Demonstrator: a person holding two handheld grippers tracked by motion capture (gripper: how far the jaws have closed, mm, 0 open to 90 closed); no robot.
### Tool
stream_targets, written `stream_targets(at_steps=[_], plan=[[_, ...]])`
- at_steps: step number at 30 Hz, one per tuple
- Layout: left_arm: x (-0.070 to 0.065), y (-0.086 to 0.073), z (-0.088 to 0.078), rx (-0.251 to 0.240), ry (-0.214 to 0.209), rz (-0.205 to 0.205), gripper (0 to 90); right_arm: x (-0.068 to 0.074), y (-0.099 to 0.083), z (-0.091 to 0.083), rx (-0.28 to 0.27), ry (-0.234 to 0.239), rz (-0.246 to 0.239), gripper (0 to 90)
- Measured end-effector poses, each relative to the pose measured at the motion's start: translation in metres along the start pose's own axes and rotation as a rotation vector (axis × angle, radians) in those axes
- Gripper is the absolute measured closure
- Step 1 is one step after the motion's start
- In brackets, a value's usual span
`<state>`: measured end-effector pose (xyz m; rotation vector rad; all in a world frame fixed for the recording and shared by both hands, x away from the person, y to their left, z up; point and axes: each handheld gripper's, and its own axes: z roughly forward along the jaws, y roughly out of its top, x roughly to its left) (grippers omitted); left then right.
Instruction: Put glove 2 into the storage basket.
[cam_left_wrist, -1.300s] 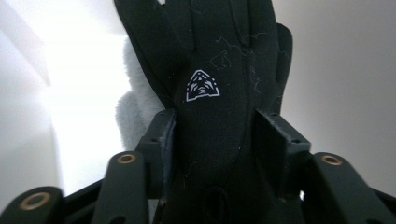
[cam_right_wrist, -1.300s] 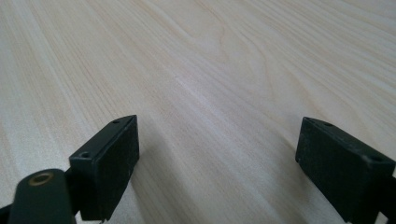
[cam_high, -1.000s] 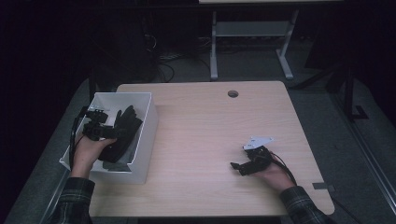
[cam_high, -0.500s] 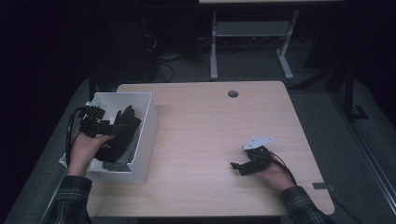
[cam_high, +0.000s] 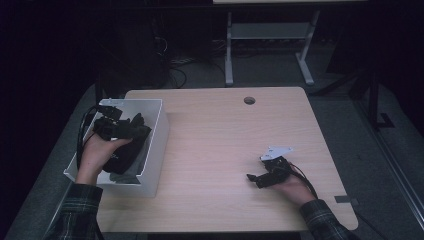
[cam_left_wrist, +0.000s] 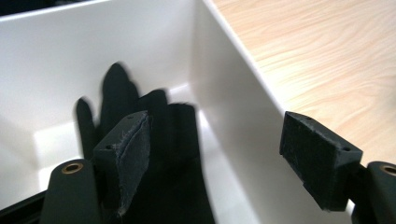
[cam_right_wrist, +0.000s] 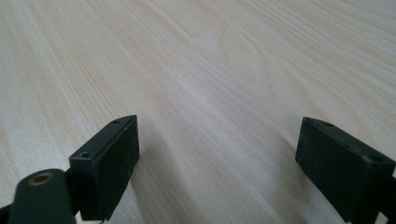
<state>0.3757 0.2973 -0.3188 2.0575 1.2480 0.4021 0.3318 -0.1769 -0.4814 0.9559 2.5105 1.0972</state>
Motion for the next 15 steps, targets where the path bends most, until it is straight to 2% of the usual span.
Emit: stream_targets(at_steps=[7,15], plan=[[-0.022,0.012,0.002,-0.024,-0.064,0.038,24.2,0.0,0.0,0.0,0.0,0.0,0.001,13.4],[-0.052,0.022,0.011,-0.02,-0.136,0.093,24.2,0.0,0.0,0.0,-0.001,0.0,0.0,13.4]])
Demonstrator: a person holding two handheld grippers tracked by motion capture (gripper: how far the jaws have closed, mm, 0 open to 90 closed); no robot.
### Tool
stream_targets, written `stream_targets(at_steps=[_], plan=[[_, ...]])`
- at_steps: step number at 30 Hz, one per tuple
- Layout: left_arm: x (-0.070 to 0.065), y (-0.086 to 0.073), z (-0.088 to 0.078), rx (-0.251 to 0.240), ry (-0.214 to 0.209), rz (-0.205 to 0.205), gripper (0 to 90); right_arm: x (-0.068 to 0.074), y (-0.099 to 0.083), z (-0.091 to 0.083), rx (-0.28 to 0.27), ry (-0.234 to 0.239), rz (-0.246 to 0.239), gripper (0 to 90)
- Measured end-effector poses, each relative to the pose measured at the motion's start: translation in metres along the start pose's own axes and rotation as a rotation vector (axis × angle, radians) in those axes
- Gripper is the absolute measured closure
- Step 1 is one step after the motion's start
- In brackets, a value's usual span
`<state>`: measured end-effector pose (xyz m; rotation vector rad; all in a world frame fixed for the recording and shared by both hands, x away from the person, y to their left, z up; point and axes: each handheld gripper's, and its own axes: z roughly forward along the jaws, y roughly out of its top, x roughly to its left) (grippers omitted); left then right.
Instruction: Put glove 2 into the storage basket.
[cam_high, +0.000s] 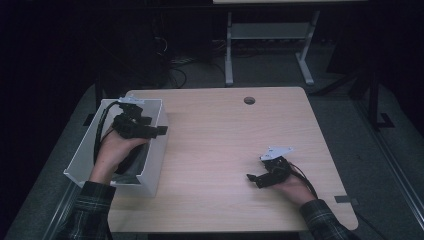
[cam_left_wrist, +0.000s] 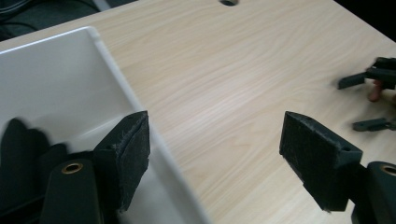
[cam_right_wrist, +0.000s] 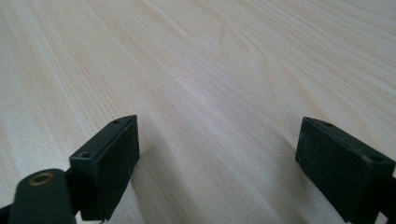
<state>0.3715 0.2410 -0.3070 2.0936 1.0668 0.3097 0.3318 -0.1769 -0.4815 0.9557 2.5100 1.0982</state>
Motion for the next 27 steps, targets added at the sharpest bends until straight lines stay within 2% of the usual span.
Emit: stream_targets(at_steps=[6,14,22,27], plan=[[-0.023,0.006,0.015,-0.012,-0.055,0.028,24.2,0.0,0.0,0.0,0.0,0.001,0.001,13.4],[-0.052,0.009,0.037,-0.003,-0.114,0.07,24.2,0.0,0.0,0.0,0.0,0.001,0.002,13.4],[-0.079,0.001,0.058,0.021,-0.169,0.114,24.2,0.0,0.0,0.0,0.001,0.002,0.0,13.4],[-0.094,-0.009,0.071,0.023,-0.187,0.139,24.2,0.0,0.0,0.0,0.0,0.003,-0.002,13.4]])
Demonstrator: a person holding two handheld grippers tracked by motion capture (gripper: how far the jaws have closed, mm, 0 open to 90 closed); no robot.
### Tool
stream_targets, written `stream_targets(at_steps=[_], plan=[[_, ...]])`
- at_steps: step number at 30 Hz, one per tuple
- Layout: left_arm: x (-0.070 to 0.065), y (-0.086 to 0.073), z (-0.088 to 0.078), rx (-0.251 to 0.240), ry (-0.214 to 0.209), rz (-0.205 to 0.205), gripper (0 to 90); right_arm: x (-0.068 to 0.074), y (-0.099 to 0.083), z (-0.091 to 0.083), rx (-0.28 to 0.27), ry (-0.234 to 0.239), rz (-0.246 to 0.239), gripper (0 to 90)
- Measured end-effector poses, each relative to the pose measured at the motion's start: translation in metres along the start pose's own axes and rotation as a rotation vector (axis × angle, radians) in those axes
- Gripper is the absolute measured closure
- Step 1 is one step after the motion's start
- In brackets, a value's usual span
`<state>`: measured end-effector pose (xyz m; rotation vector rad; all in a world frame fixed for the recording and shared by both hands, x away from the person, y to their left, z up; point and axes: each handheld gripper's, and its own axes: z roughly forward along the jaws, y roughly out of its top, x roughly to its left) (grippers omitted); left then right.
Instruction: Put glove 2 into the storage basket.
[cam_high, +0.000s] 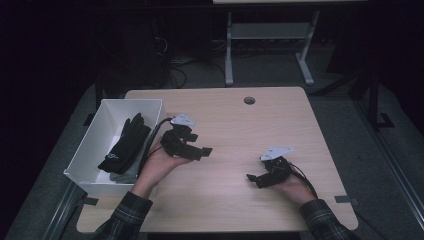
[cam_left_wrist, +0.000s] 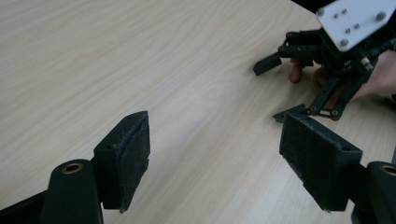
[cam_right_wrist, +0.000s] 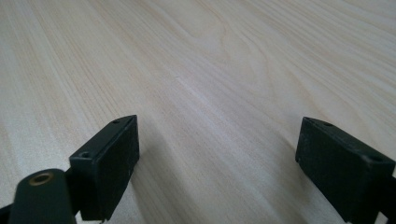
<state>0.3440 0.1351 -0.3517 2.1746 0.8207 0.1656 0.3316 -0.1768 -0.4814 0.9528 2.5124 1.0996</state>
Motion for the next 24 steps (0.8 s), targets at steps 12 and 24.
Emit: stream_targets(at_steps=[12,24], plan=[[-0.017,-0.03,0.037,0.045,-0.016,0.037,24.2,0.0,0.0,0.0,0.001,0.002,-0.007,13.4],[-0.023,-0.066,0.071,0.112,0.001,0.074,20.1,0.0,0.0,0.0,0.001,0.002,-0.008,13.4]])
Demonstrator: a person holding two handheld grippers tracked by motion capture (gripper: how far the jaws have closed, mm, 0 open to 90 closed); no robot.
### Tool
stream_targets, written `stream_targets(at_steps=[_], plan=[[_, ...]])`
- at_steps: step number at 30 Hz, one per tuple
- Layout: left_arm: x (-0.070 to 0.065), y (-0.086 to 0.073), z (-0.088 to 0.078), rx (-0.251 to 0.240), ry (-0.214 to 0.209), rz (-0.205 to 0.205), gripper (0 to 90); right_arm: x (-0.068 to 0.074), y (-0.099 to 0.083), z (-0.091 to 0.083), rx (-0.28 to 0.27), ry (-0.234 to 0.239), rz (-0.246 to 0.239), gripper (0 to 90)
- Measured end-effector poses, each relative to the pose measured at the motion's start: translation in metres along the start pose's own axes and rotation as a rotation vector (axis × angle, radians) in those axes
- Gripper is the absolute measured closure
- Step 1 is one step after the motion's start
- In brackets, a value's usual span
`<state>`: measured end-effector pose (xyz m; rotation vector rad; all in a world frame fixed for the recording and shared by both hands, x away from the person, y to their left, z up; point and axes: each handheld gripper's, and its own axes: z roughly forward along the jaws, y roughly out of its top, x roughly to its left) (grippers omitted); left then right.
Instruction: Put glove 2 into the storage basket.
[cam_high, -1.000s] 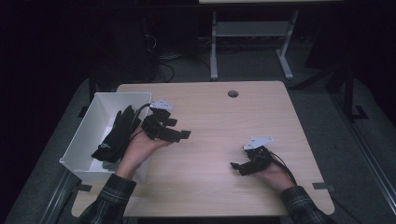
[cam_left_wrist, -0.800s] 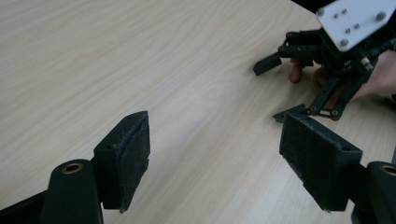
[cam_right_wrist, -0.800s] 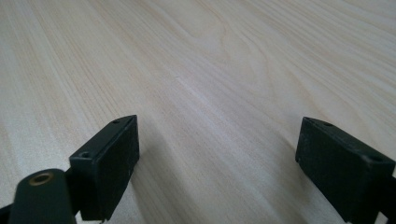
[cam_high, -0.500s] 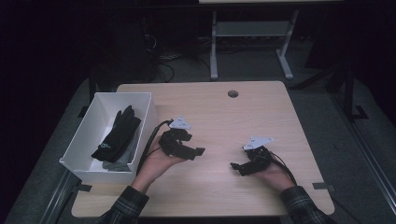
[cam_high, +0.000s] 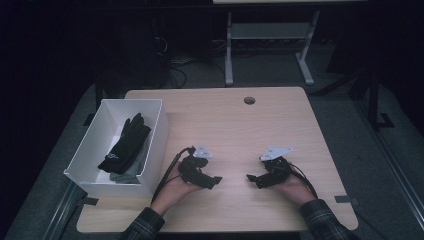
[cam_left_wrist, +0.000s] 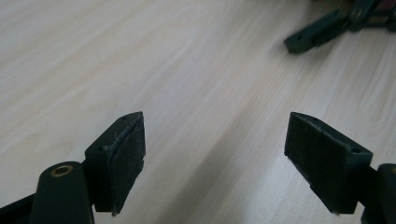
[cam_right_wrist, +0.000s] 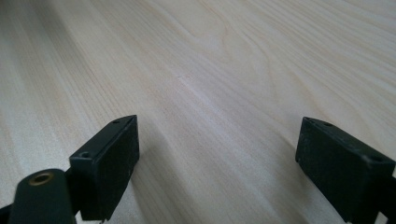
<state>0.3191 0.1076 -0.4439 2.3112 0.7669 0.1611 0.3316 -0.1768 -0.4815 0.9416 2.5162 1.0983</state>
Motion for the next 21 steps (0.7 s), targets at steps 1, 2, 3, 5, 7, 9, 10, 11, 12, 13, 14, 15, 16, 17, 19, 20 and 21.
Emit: stream_targets(at_steps=[1,2,3,5,7,9,10,11,12,13,14,15,16,17,19,20,21], plan=[[-0.001,-0.002,0.003,-0.002,0.002,0.002,20.1,0.0,0.0,0.0,-0.001,0.001,0.003,13.4],[-0.001,-0.004,0.005,0.001,0.003,0.005,20.2,0.0,0.0,0.0,0.0,0.0,-0.001,13.4],[-0.001,-0.006,0.007,0.004,0.011,0.014,20.1,0.0,0.0,0.0,0.0,0.0,-0.001,13.4],[-0.002,-0.01,0.01,0.02,0.016,0.024,20.1,0.0,0.0,0.0,-0.001,0.001,0.003,13.4],[-0.002,-0.012,0.013,0.028,0.036,0.04,20.2,0.0,0.0,0.0,0.0,0.0,0.0,13.4],[-0.002,-0.015,0.016,0.037,0.063,0.076,20.2,0.0,0.0,0.0,-0.001,0.001,0.003,13.4],[-0.002,-0.016,0.016,0.025,0.061,0.072,19.4,0.0,0.0,0.0,0.0,0.0,-0.001,13.4],[-0.002,-0.016,0.017,0.024,0.064,0.077,19.5,0.0,0.0,0.0,0.0,0.001,0.0,13.4],[-0.002,-0.016,0.016,0.022,0.064,0.076,19.5,0.0,0.0,0.0,-0.001,0.001,0.002,13.4],[-0.002,-0.017,0.017,0.008,0.062,0.074,19.5,0.0,0.0,0.0,-0.001,0.001,0.003,13.4],[-0.001,-0.018,0.017,0.003,0.061,0.078,19.2,0.0,0.0,0.0,-0.001,0.001,0.003,13.4],[-0.001,-0.019,0.018,-0.011,0.06,0.08,18.9,0.0,0.0,0.0,0.0,0.001,0.0,13.4],[-0.001,-0.021,0.018,-0.025,0.057,0.08,18.5,0.0,0.0,0.0,-0.001,0.001,0.003,13.4],[-0.001,-0.022,0.018,-0.033,0.057,0.079,18.4,0.0,0.0,0.0,-0.001,0.001,0.003,13.4],[-0.001,-0.023,0.019,-0.047,0.054,0.082,18.4,0.0,0.0,0.0,-0.001,0.001,0.003,13.4],[-0.001,-0.024,0.019,-0.054,0.05,0.083,18.2,0.0,0.0,0.0,-0.001,0.001,0.003,13.4],[-0.001,-0.024,0.019,-0.061,0.047,0.084,18.1,0.0,0.0,0.0,-0.001,0.001,0.003,13.4]])
